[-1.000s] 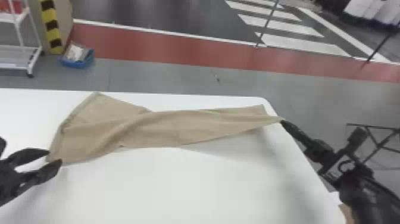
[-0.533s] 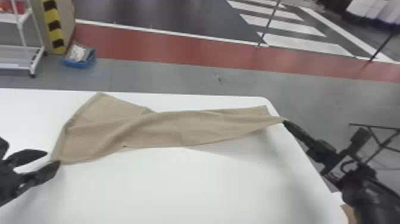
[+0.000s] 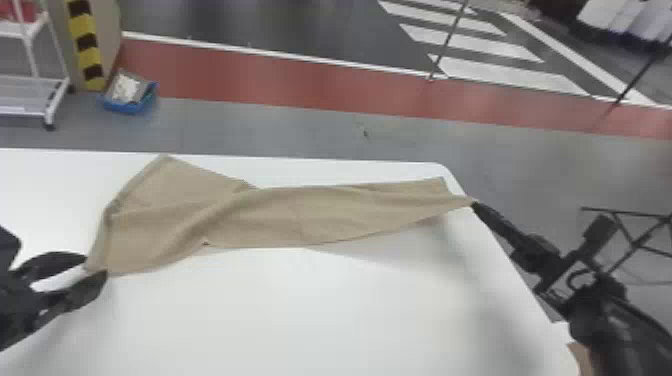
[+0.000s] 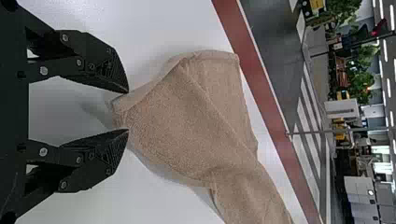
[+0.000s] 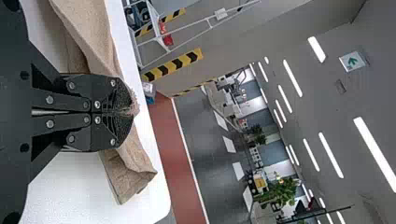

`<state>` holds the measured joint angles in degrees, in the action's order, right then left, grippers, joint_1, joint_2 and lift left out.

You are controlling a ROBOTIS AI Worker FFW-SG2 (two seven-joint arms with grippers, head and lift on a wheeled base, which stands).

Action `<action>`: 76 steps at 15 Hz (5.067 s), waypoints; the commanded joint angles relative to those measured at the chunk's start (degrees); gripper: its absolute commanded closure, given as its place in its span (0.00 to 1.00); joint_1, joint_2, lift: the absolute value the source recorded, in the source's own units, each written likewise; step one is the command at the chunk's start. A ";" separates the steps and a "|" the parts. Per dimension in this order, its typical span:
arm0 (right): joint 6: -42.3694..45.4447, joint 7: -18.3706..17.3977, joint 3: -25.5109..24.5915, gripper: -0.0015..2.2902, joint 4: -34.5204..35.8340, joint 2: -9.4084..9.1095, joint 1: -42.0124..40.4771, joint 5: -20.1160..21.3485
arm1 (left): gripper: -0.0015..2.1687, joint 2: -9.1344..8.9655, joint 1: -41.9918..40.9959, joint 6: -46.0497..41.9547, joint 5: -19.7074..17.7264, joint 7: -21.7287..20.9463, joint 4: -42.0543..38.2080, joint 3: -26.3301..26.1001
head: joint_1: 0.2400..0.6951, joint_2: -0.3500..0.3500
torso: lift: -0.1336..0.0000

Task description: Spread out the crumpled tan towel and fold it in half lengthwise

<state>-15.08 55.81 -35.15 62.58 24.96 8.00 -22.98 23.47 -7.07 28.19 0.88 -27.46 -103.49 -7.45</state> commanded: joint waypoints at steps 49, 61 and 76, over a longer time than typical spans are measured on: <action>-18.28 6.68 3.42 0.66 -0.88 7.56 5.54 -1.19 | 0.68 -4.75 -0.93 48.94 -16.52 20.52 -28.44 19.40 | 1.00 0.22 | 0.07; -35.68 9.32 -6.16 0.66 12.74 5.80 -8.26 -5.50 | 0.68 -5.54 -8.75 58.96 -17.84 20.70 -39.95 24.76 | 1.00 0.16 | 0.07; -33.22 9.49 -3.79 0.66 7.55 5.19 -5.63 -3.65 | 0.12 -9.41 -23.16 29.78 -28.74 5.84 -35.20 18.08 | 1.00 0.00 | 0.07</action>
<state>-48.85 65.22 -39.12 71.95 30.10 1.47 -26.74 14.13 -28.96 65.01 -28.31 -19.65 -141.07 11.27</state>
